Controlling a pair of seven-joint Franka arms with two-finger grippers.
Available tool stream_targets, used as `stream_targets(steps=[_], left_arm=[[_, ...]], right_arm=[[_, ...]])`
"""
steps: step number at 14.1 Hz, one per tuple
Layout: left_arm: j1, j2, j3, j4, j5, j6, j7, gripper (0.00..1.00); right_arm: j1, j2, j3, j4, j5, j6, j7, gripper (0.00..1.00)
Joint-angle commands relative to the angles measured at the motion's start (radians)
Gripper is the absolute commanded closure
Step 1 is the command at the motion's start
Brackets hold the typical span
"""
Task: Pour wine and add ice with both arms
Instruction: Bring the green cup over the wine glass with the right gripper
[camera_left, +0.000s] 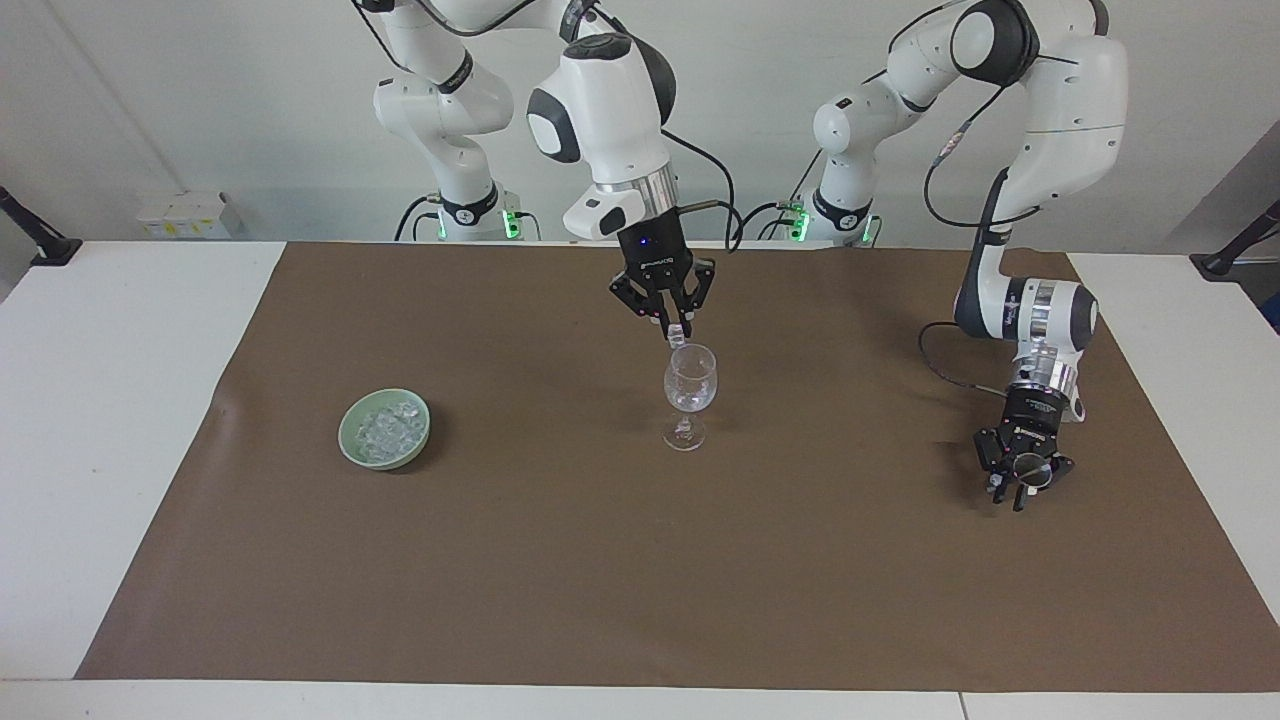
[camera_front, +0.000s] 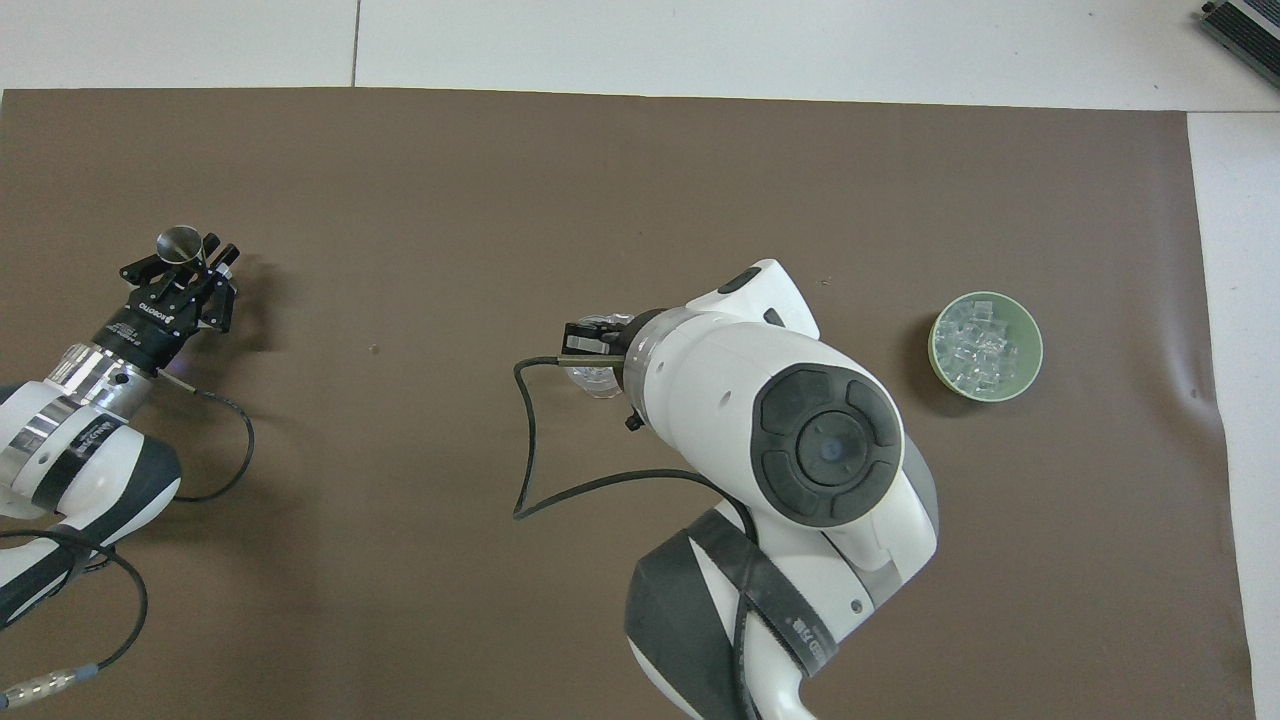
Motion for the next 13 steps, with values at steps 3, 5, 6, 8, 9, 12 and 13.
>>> stream_targets(steps=[3, 5, 6, 8, 9, 12, 13], left_arm=[[0.011, 0.017, -0.005, 0.015, -0.012, -0.021, 0.007, 0.67], [0.013, 0.017, -0.005, 0.015, -0.012, -0.021, 0.007, 0.66], [0.014, 0.017, -0.005, 0.015, -0.010, -0.021, 0.007, 0.64], [0.014, 0.017, -0.005, 0.015, -0.007, -0.023, 0.007, 0.58], [0.016, 0.015, -0.003, 0.015, -0.004, -0.024, 0.007, 0.54], [0.028, 0.015, -0.003, 0.013, 0.002, -0.033, 0.007, 0.43], [0.031, 0.015, 0.001, 0.013, 0.006, -0.038, 0.007, 0.40]], right_arm=[[0.006, 0.038, 0.013, 0.013, -0.024, 0.025, 0.034, 1.00], [0.008, 0.055, 0.013, 0.013, -0.024, 0.048, 0.035, 1.00], [0.008, 0.065, 0.013, 0.014, -0.025, 0.055, 0.037, 1.00], [0.009, 0.070, 0.013, 0.018, -0.025, 0.068, 0.037, 1.00], [0.009, 0.070, 0.013, 0.016, -0.025, 0.068, 0.037, 1.00], [0.009, 0.070, 0.013, 0.013, -0.025, 0.065, 0.037, 0.87], [0.009, 0.070, 0.013, 0.013, -0.024, 0.062, 0.037, 0.85]])
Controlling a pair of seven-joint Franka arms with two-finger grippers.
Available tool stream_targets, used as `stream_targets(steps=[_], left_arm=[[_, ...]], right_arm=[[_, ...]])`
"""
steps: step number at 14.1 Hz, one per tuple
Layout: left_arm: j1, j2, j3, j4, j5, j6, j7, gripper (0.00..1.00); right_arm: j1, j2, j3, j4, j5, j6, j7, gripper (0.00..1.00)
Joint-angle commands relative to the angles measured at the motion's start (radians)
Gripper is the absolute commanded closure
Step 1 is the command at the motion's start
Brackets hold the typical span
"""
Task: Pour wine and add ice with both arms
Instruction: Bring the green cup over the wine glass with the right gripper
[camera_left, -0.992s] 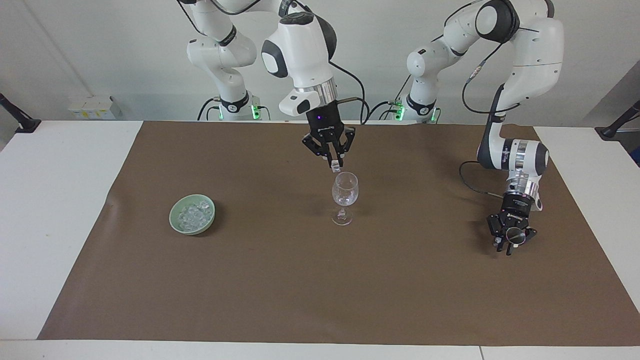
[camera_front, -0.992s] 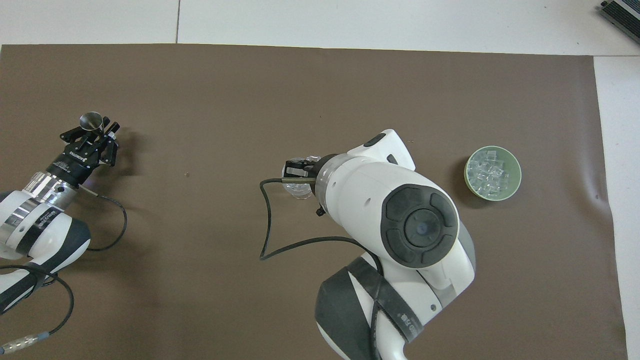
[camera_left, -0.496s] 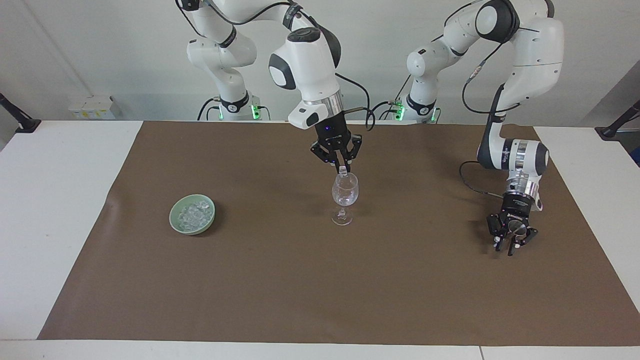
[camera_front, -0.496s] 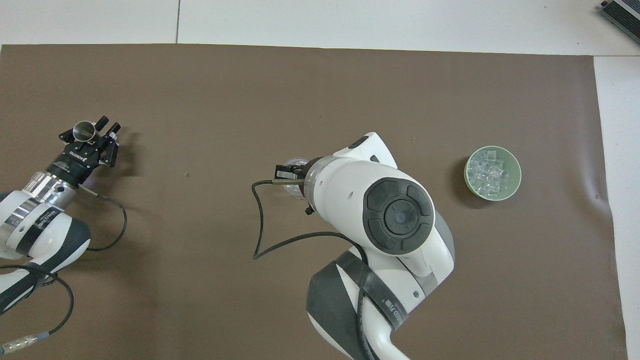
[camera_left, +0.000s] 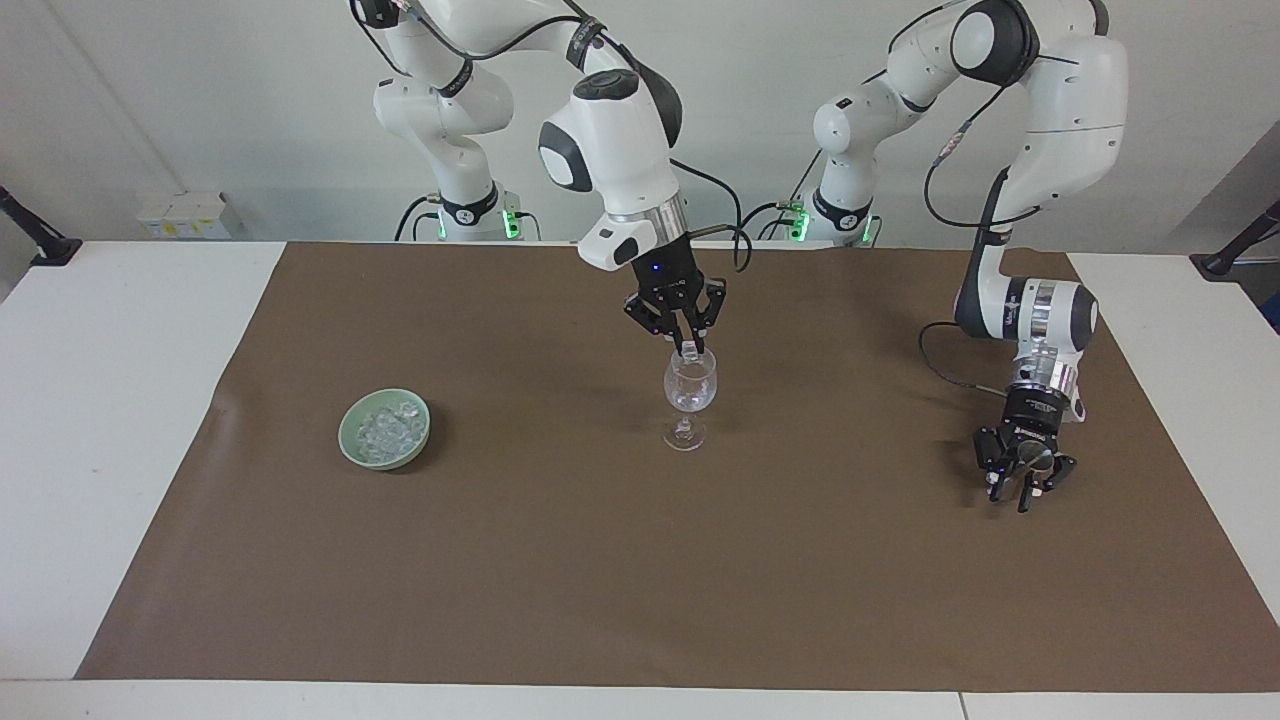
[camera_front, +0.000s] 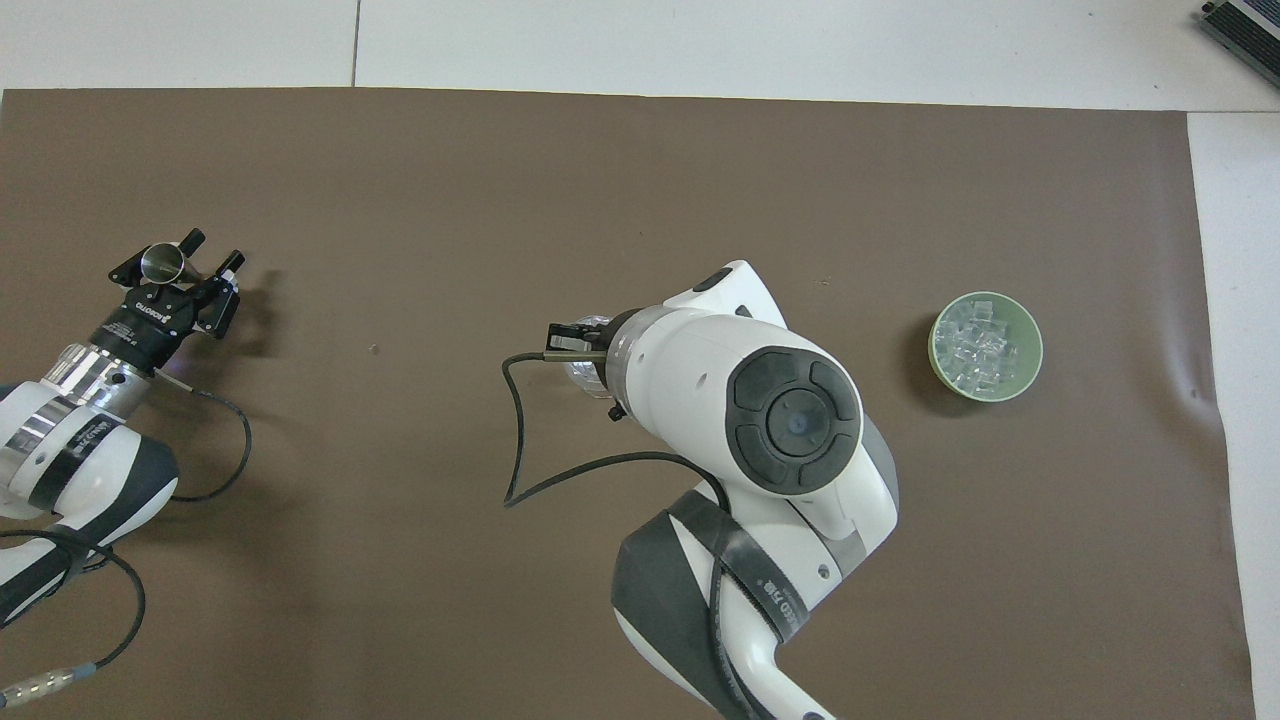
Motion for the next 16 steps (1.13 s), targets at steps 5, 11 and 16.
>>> stream_targets(steps=[5, 11, 16], left_arm=[[0.040, 0.013, 0.002, 0.010, 0.024, -0.038, 0.009, 0.32], [0.039, 0.001, 0.002, -0.001, 0.026, -0.036, 0.029, 0.22], [0.037, -0.026, 0.002, -0.024, 0.026, -0.032, 0.031, 0.14]], right_arm=[[-0.001, 0.015, 0.011, 0.011, -0.024, 0.001, 0.051, 0.67], [-0.001, 0.015, 0.011, 0.014, -0.024, 0.000, 0.058, 0.40], [-0.007, 0.004, -0.020, 0.033, -0.048, -0.009, 0.045, 0.00]])
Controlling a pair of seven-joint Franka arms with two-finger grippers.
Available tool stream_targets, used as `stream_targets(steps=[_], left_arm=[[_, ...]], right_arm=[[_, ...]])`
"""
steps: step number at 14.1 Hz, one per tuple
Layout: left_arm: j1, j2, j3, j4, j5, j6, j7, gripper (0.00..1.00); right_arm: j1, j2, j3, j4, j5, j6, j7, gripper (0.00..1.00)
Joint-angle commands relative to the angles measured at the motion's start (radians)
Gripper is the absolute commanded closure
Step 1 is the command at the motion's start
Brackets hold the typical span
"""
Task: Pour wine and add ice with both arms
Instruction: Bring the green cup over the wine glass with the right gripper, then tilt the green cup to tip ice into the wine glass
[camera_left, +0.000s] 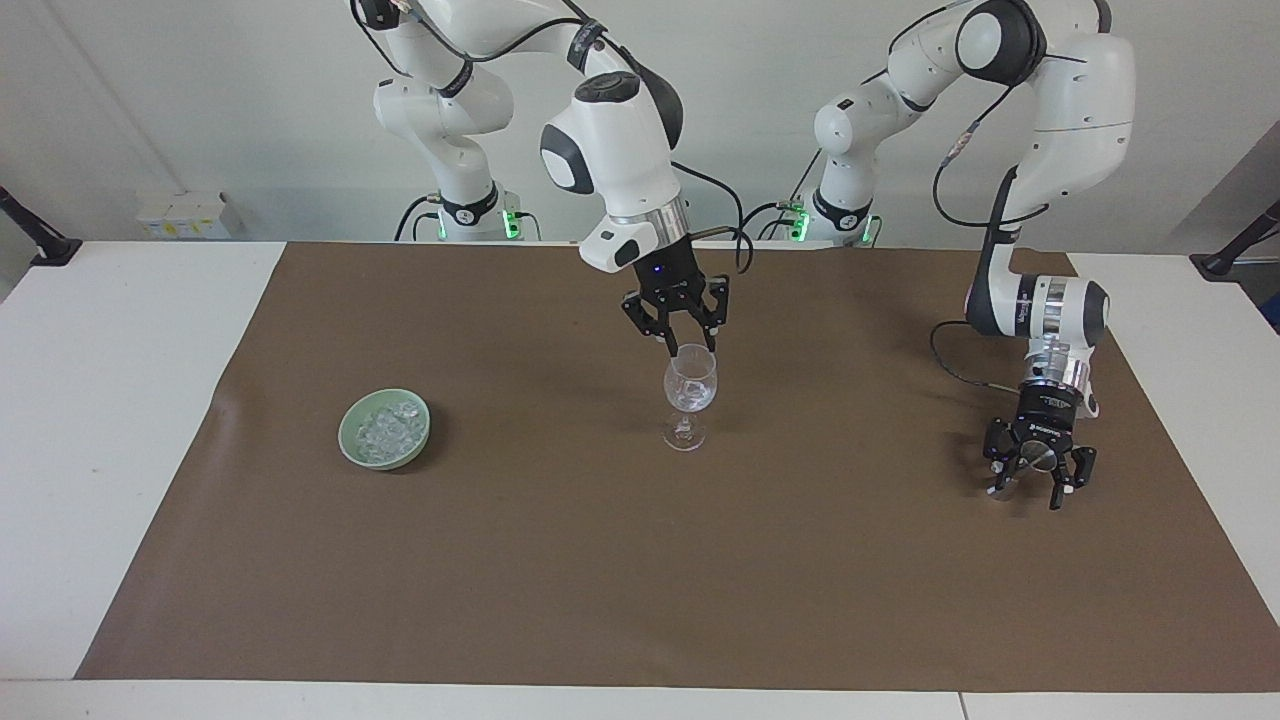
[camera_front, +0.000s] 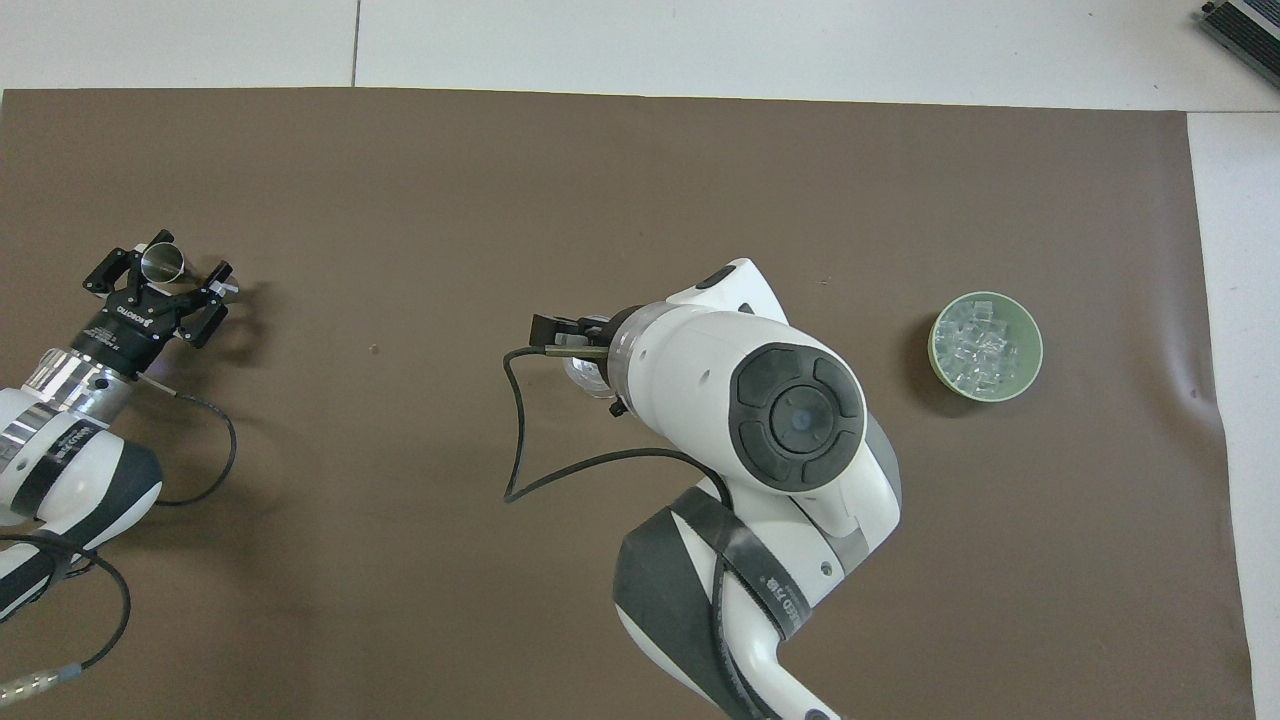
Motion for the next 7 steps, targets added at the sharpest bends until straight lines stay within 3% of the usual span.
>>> stream_targets(steps=[1, 4, 7], left_arm=[[0.010, -0.031, -0.004, -0.029, 0.010, -0.010, 0.008, 0.12], [0.010, -0.060, -0.004, -0.044, 0.010, -0.001, 0.007, 0.11], [0.007, -0.083, -0.004, -0.069, 0.010, 0.004, 0.007, 0.11]], right_arm=[[-0.006, -0.001, -0.030, 0.026, -0.073, -0.017, 0.028, 0.00], [-0.008, -0.024, -0.058, 0.046, -0.101, -0.056, 0.025, 0.00], [-0.008, -0.085, -0.081, 0.054, -0.105, -0.180, 0.010, 0.00]])
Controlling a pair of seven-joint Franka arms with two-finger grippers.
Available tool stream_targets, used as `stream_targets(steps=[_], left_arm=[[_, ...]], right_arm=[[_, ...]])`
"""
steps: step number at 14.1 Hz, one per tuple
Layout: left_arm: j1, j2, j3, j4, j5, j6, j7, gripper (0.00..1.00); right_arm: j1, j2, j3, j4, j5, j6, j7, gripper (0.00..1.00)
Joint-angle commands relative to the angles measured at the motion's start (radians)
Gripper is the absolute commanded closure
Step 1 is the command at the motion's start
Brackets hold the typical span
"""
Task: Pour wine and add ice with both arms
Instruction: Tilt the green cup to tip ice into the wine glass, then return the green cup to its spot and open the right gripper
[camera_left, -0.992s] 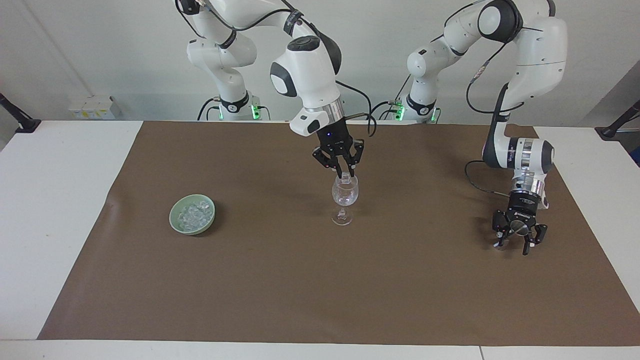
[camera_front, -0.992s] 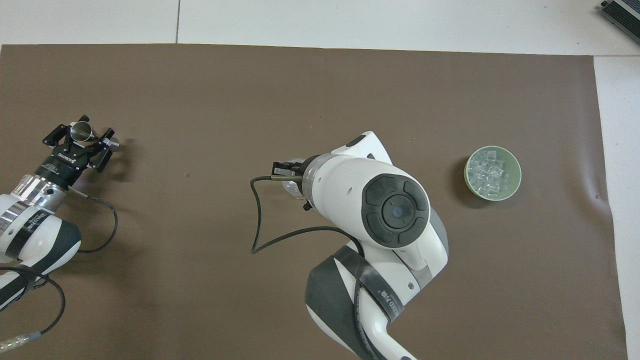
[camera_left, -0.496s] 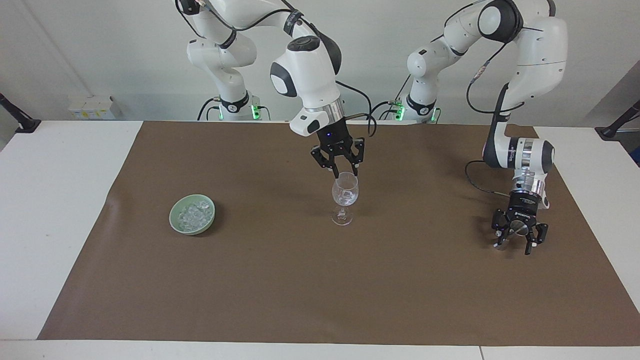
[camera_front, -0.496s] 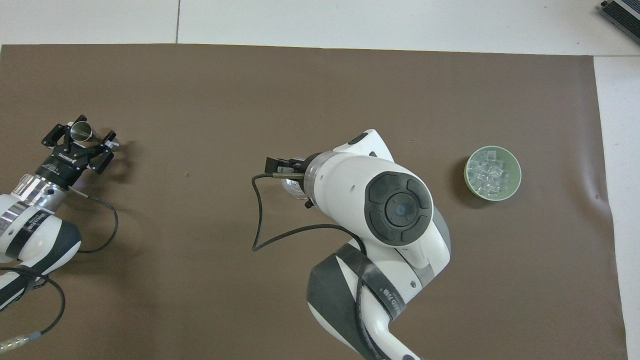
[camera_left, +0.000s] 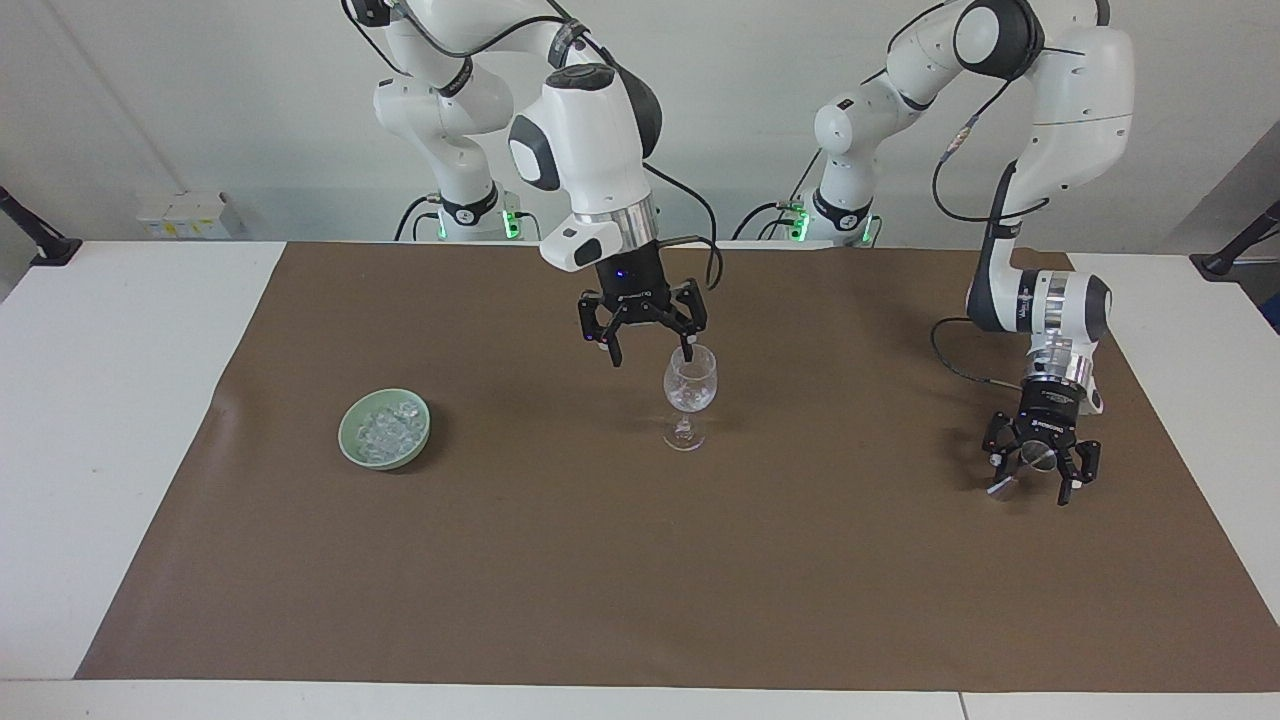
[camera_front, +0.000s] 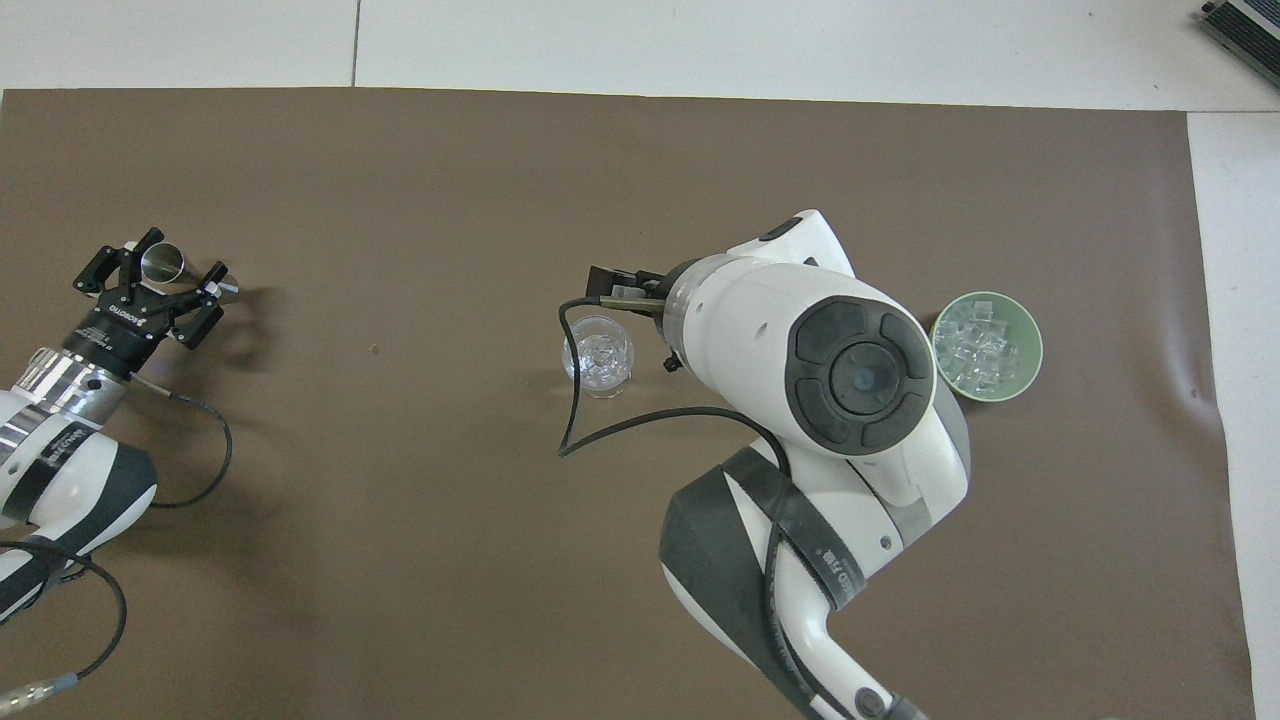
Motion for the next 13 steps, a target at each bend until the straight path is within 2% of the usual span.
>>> stream_targets(steps=[1, 6, 9, 13], left_arm=[[0.006, -0.056, -0.004, -0.058, 0.009, 0.004, 0.004, 0.11], [0.004, -0.090, -0.004, -0.099, 0.009, 0.006, 0.007, 0.10], [0.009, -0.113, -0.004, -0.102, 0.009, 0.012, 0.001, 0.10], [0.007, -0.147, -0.004, -0.113, 0.009, 0.033, -0.007, 0.09]], right_arm=[[-0.006, -0.083, -0.022, 0.000, -0.026, -0.134, -0.017, 0.00], [-0.006, -0.181, -0.133, 0.000, -0.025, -0.343, -0.132, 0.00], [-0.006, -0.211, -0.231, 0.001, -0.006, -0.386, -0.249, 0.00], [-0.006, -0.211, -0.297, 0.058, -0.003, -0.454, -0.304, 0.00]])
